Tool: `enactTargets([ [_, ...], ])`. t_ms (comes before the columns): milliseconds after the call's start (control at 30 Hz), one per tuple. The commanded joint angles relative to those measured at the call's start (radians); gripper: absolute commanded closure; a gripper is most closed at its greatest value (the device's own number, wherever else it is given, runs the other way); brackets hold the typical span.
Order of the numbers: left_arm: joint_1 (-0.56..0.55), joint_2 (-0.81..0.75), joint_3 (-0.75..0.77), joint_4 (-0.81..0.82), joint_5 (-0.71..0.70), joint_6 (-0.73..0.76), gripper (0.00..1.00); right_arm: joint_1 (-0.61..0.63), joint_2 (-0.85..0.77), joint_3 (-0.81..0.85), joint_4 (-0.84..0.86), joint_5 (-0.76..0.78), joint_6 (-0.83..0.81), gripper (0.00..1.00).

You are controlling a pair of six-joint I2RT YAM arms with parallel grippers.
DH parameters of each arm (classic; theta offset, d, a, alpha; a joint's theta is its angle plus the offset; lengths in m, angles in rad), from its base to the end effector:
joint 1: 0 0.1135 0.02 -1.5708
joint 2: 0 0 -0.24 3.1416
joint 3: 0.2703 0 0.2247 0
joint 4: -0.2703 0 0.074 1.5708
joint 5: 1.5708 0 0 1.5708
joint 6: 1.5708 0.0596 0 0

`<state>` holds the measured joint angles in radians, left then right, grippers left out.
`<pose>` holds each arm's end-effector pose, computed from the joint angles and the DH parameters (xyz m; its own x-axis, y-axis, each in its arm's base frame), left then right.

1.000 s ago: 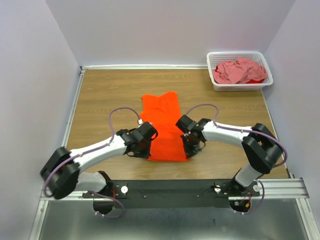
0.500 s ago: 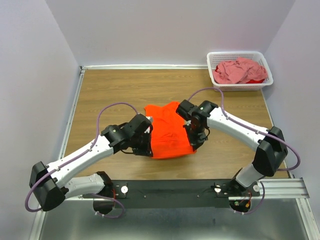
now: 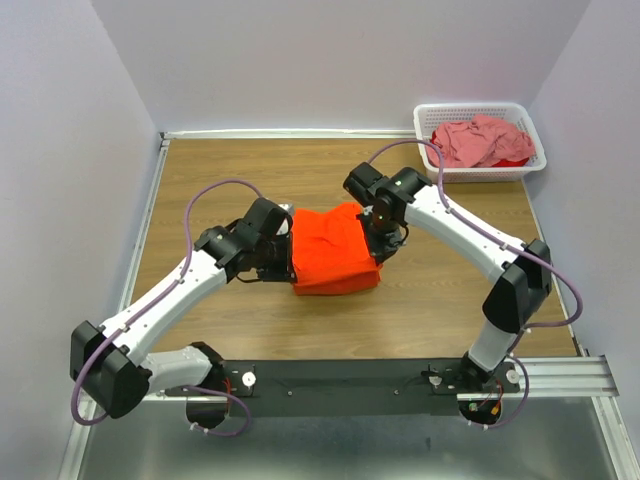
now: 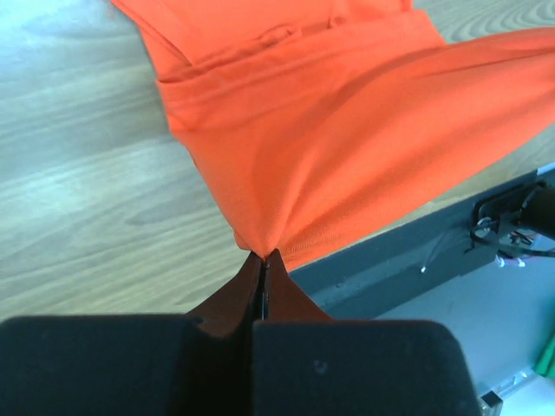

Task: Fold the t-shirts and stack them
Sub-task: Fold the tshirt

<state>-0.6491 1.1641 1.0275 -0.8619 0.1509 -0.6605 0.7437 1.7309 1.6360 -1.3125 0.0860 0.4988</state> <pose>0.1696 -0.1400 0.2521 -0.9353 -0.0517 -0.3501 0.1123 0.8948 -0.4321 0.2251 0.2002 0.2580 -0.9554 -0.2313 -0.1834 -0.2359 0.9718 0.0034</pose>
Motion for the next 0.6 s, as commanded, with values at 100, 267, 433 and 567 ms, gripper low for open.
enactTargets([
  [100, 0.046, 0.069, 0.074, 0.017, 0.013, 0.104, 1.0, -0.036, 0.076, 0.122, -0.059, 0.064, -0.051, 1.0],
  [267, 0.078, 0.133, 0.118, 0.046, 0.018, 0.137, 1.0, -0.06, 0.143, 0.211, -0.056, 0.063, -0.077, 0.99],
  [433, 0.108, 0.196, 0.155, 0.081, 0.027, 0.171, 1.0, -0.092, 0.226, 0.301, -0.054, 0.066, -0.115, 1.0],
  [567, 0.135, 0.252, 0.203, 0.1, 0.03, 0.191, 1.0, -0.118, 0.288, 0.399, -0.054, 0.047, -0.14, 0.99],
])
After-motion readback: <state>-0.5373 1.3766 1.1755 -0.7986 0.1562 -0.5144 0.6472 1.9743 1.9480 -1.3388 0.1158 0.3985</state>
